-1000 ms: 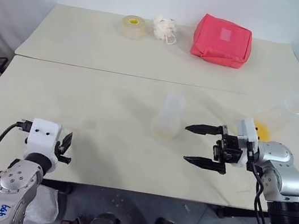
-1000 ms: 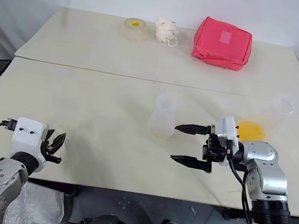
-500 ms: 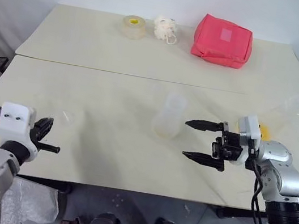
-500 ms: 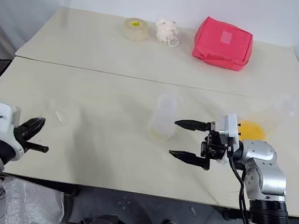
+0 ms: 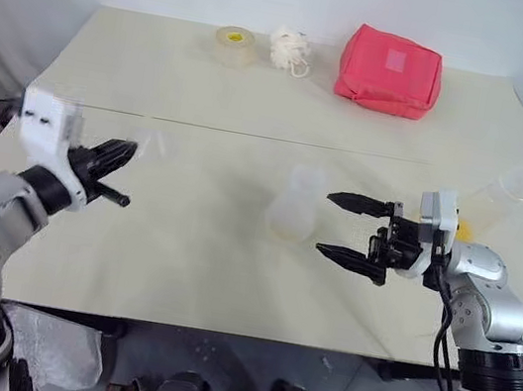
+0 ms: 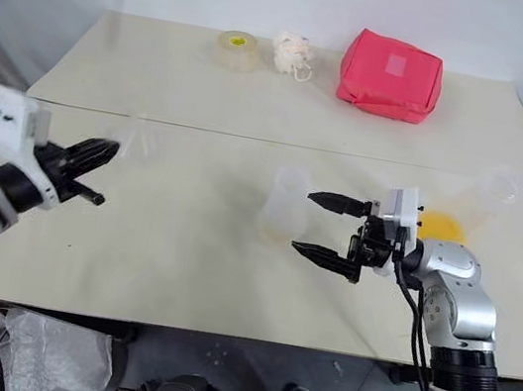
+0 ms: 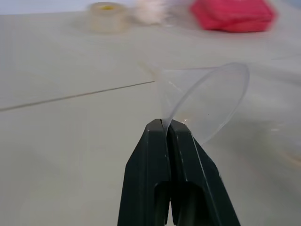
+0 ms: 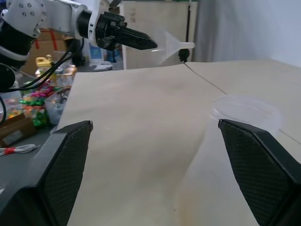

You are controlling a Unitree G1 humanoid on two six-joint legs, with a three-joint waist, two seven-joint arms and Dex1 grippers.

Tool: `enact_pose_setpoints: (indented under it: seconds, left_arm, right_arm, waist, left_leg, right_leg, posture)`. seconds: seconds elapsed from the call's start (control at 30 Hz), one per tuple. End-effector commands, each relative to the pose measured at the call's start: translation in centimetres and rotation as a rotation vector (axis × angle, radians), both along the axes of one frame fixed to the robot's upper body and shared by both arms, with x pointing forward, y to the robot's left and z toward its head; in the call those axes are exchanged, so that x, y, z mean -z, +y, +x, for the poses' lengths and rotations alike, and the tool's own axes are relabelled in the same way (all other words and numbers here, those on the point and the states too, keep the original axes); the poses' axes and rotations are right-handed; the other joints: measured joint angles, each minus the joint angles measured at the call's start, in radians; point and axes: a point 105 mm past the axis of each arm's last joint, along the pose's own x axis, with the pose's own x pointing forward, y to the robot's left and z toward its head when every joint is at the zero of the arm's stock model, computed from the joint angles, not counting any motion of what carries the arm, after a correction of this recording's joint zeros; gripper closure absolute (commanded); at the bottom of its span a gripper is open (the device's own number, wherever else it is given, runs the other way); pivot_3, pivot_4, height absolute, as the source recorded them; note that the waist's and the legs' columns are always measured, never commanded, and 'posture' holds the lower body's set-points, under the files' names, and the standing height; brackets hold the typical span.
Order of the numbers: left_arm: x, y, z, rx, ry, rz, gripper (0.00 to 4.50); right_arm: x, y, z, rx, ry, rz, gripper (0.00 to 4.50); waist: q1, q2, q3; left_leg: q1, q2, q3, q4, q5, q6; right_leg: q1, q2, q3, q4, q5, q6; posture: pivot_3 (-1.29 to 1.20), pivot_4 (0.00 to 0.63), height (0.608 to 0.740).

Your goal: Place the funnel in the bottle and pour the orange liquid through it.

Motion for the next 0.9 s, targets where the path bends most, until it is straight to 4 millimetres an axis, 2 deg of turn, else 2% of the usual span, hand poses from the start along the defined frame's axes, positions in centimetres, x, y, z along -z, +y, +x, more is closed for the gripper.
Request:
enact_pose_setpoints:
  seconds: [0.03,0.13,0.5,0.63,0.8,0.9]
  left_arm:
    - [-2.3,-2.2,0.9,0.153,-0.069,-0.011,4.46]
    - [-3.8,-4.2,1.5,0.299,-0.043,-0.012,4.46]
    - [-7.7,-7.8,2.7,0.536,0.048,-0.082,4.46]
    - [-8.3,-8.4,2.3,0.592,0.123,-0.083,4.46]
    - [-7.7,-8.3,1.6,0.612,0.326,-0.044,4.46]
    - [-8.4,-8.4,1.2,0.638,0.392,-0.066,4.46]
  right_arm:
    - [-1.5,-0.4,-0.1,0.065,-0.093,0.037,0.0]
    - [-1.9,-0.7,-0.1,0.118,-0.122,0.053,0.0]
    - [-2.0,-2.0,-0.8,0.222,-0.151,0.059,0.0]
    - [-1.9,-2.4,-1.1,0.249,-0.154,0.054,0.0]
    - [-1.6,-2.5,-1.5,0.271,-0.147,0.054,0.0]
    - [-1.4,-2.5,-1.6,0.277,-0.141,0.053,0.0]
  waist:
    - [0.0,0.0,0.0]
    - [0.003,-0.001,0.0]
    - [-0.005,-0.001,0.001]
    - [-0.005,-0.001,0.001]
    - [-0.009,-0.001,0.001]
    - [-0.008,-0.001,0.001]
  left_leg:
    - [0.0,0.0,0.0,0.0,0.0,0.0]
    - [-0.002,0.0,0.0,0.0,0.001,-0.002]
    - [-0.003,-0.001,0.002,-0.002,0.002,-0.003]
    - [-0.003,-0.001,0.002,-0.002,0.002,-0.003]
    - [-0.003,-0.001,0.002,-0.002,0.002,-0.003]
    - [-0.003,-0.002,0.001,-0.002,0.002,-0.003]
  right_leg:
    - [-0.001,0.0,0.0,0.0,0.0,0.0]
    - [-0.003,0.001,-0.001,0.002,0.0,0.0]
    - [-0.006,0.003,-0.001,0.004,0.0,0.0]
    - [-0.006,0.003,-0.001,0.004,0.0,0.0]
    - [-0.006,0.003,0.0,0.005,0.0,0.0]
    - [-0.006,0.003,0.0,0.005,0.0,0.0]
  posture:
    - [0.0,0.15,0.74]
    - [0.0,0.15,0.74]
    - [0.0,0.15,0.74]
    - [0.0,0.15,0.74]
    - [0.0,0.15,0.74]
    - [0.0,0.15,0.74]
